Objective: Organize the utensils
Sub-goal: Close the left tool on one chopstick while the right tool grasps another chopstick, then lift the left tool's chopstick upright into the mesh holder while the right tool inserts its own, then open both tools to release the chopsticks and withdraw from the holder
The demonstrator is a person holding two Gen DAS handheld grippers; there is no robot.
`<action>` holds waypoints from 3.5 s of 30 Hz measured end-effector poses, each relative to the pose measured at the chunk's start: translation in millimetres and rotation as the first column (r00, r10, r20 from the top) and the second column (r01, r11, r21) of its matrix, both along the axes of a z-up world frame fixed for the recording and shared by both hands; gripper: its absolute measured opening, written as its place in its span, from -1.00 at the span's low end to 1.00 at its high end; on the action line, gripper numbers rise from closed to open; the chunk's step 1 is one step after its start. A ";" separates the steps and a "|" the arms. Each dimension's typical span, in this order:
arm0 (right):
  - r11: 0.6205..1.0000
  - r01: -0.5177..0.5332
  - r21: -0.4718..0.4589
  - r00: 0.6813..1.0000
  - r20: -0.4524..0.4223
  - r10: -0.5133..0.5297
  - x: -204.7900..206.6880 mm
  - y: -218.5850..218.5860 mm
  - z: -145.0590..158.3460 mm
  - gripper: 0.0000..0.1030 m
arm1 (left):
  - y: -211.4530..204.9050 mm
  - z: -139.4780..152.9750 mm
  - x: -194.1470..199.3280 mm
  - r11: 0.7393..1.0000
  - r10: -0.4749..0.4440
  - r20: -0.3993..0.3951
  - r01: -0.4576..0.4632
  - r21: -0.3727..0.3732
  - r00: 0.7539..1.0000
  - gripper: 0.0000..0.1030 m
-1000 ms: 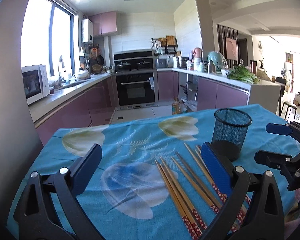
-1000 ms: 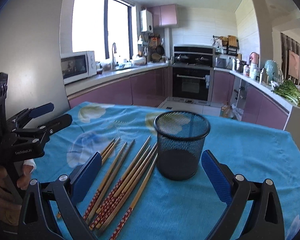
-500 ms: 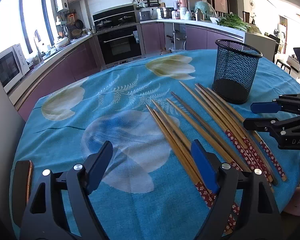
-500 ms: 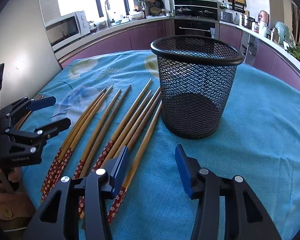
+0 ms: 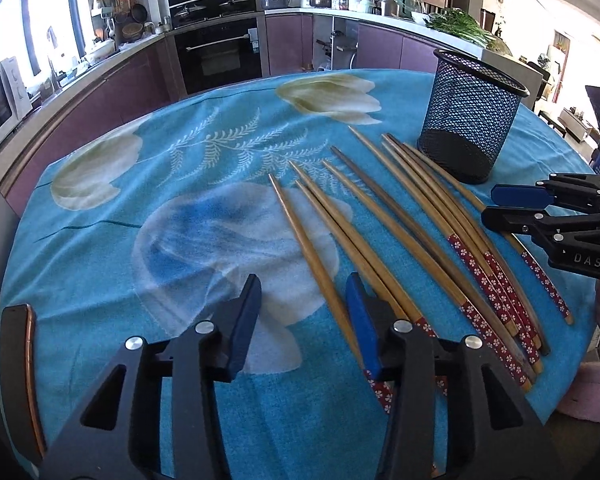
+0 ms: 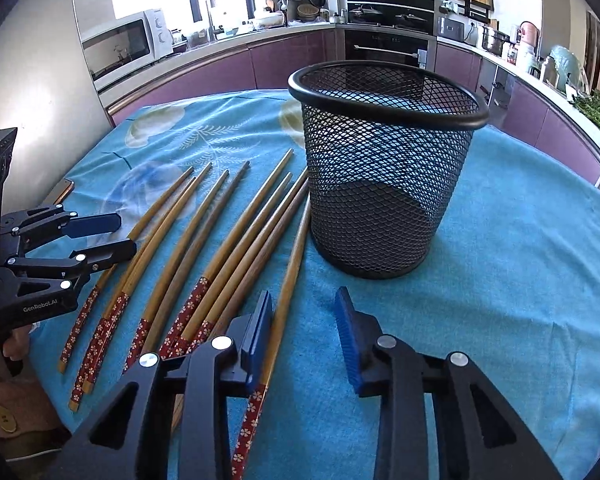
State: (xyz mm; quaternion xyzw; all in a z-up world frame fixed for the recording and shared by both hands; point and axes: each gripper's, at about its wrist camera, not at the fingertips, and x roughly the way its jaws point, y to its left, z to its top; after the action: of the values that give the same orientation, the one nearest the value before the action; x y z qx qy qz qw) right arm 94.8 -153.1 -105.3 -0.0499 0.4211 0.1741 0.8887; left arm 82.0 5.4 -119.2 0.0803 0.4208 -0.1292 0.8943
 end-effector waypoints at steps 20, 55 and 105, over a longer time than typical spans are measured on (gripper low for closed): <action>0.992 0.023 0.126 1.000 -0.022 -0.021 5.9 -6.8 1.7 -0.89 | -7.1 4.4 14.1 0.996 0.075 0.002 -0.075 -0.043 0.997 -0.85; 0.921 -0.147 0.362 0.908 0.419 -0.020 -16.4 -75.1 169.3 -0.89 | -25.1 200.1 8.5 0.852 -0.079 0.418 0.279 -0.443 0.905 -0.86; 0.956 -0.135 0.260 0.954 0.295 0.055 -4.4 -53.7 102.9 -0.03 | -24.2 98.3 40.8 0.963 -0.025 0.248 0.090 -0.255 0.968 -0.20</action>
State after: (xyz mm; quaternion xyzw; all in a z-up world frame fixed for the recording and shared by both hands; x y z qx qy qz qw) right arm 90.3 -206.8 -2.4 0.0300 0.2576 0.2653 0.9286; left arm 122.8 -18.8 -20.9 -0.0122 0.2846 -0.1993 0.9376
